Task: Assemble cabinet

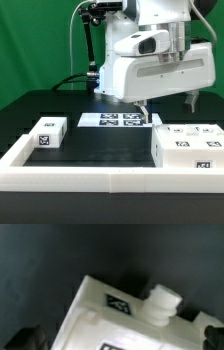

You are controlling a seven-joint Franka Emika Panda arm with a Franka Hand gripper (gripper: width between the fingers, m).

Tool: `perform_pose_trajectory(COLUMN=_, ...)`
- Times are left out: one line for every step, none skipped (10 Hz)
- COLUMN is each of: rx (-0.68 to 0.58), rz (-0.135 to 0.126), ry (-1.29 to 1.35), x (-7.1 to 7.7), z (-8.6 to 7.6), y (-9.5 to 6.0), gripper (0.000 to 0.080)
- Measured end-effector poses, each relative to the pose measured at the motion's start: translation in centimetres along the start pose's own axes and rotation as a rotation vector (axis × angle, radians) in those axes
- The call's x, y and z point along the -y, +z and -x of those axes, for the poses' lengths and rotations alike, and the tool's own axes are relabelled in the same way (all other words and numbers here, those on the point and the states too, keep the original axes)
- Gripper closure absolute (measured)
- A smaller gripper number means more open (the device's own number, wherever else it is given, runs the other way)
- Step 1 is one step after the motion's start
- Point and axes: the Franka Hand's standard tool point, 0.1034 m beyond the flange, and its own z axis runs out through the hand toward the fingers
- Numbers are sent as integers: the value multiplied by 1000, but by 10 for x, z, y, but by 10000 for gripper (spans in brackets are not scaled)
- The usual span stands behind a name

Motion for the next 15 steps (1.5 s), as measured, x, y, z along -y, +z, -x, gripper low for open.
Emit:
perform_pose_trajectory(rx=-1, rz=-11, ry=92, x=2, z=0, y=0, gripper=2)
perform_pose_trajectory(rx=0, rz=-23, ry=206, x=5, z=0, y=0, gripper=2)
perform_pose_trajectory(rx=2, rz=-31, ry=273, x=7, z=0, y=1, gripper=2)
perform_pose_trajectory(rx=7, rz=-41, ry=376, x=11, z=1, y=2, gripper=2)
perform_pose_trajectory(rx=18, rz=-35, ry=427, x=18, z=9, y=10, gripper=2)
perform_pose_trajectory(rx=28, rz=-20, ry=379, x=25, z=14, y=15, gripper=2)
perform_pose_trajectory(rx=31, rz=29, ry=304, x=45, z=16, y=19, gripper=2)
perform_pose_trajectory(rx=35, rz=45, ry=282, x=47, z=18, y=21, gripper=2)
perform_pose_trajectory(rx=44, rz=50, ry=243, x=51, z=20, y=23, gripper=2)
perform_pose_trajectory(rx=41, rz=47, ry=194, x=48, z=19, y=24, gripper=2)
perform_pose_trajectory(rx=41, rz=45, ry=198, x=50, z=19, y=24, gripper=2)
perform_pose_trajectory(rx=41, rz=41, ry=204, x=50, z=19, y=24, gripper=2)
perform_pose_trajectory(rx=39, rz=41, ry=204, x=50, z=19, y=24, gripper=2)
perform_pose_trajectory(rx=15, rz=39, ry=216, x=48, z=20, y=32, gripper=2)
perform_pose_trajectory(rx=13, rz=38, ry=208, x=48, z=22, y=38, gripper=2)
